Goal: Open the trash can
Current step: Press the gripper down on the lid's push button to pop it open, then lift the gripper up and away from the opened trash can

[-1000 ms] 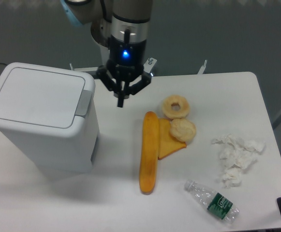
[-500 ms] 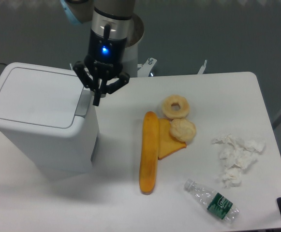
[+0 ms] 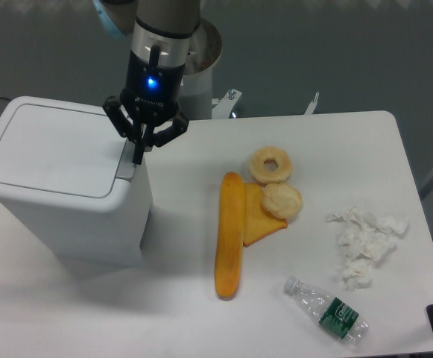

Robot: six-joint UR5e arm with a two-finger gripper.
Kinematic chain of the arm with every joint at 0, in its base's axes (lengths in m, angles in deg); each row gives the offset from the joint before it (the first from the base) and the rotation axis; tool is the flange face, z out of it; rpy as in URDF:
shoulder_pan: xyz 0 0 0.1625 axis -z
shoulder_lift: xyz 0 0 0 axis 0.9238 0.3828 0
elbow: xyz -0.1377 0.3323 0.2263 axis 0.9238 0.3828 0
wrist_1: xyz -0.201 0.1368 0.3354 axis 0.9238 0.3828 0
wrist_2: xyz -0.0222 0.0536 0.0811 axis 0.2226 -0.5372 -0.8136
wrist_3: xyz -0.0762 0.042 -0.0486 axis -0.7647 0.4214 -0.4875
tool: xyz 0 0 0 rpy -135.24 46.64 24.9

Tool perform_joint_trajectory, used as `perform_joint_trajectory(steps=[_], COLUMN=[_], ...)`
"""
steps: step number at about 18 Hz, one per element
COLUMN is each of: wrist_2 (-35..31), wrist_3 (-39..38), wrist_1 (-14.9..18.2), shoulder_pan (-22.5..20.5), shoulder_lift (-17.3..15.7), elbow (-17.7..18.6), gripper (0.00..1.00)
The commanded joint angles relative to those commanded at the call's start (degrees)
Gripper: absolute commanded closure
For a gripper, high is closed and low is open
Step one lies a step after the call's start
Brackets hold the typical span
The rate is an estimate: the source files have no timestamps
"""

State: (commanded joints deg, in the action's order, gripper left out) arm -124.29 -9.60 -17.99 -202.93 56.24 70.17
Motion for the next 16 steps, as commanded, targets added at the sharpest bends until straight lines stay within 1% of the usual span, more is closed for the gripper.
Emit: perform_joint_trajectory(steps=[4, 5, 6, 7, 8, 9, 10, 11, 12, 14, 16], wrist_2=[0.7, 0.96, 0.97, 0.97, 0.88, 0.88, 0.88, 0.88, 0.79, 0.7, 0.62], wrist_3=[0.09, 0.26, 0.52, 0.61, 0.7, 0.79, 1.49, 2.45, 3.5, 5.35, 8.95], wrist_1=[0.0, 0.0, 0.0, -0.09, -0.09, -0.26, -0.35, -0.79, -1.49, -3.42, -4.13], shoulder_pan=[-0.52, -0.88, -1.05, -1.32, -1.93, -3.24, -4.99, -7.1, -8.69, -11.59, -13.79], shoulder_lift=[-0.26, -0.18, -0.18, -0.18, -0.18, -0.09, -0.09, 0.0, 0.09, 0.18, 0.26], elbow=[-0.88, -1.31, -1.75, -1.84, -1.85, -1.85, -1.93, -1.85, -1.93, -1.85, -1.85], gripper=[0.94, 0.92, 0.86, 0.76, 0.6, 0.47, 0.36, 0.19, 0.0, 0.0, 0.0])
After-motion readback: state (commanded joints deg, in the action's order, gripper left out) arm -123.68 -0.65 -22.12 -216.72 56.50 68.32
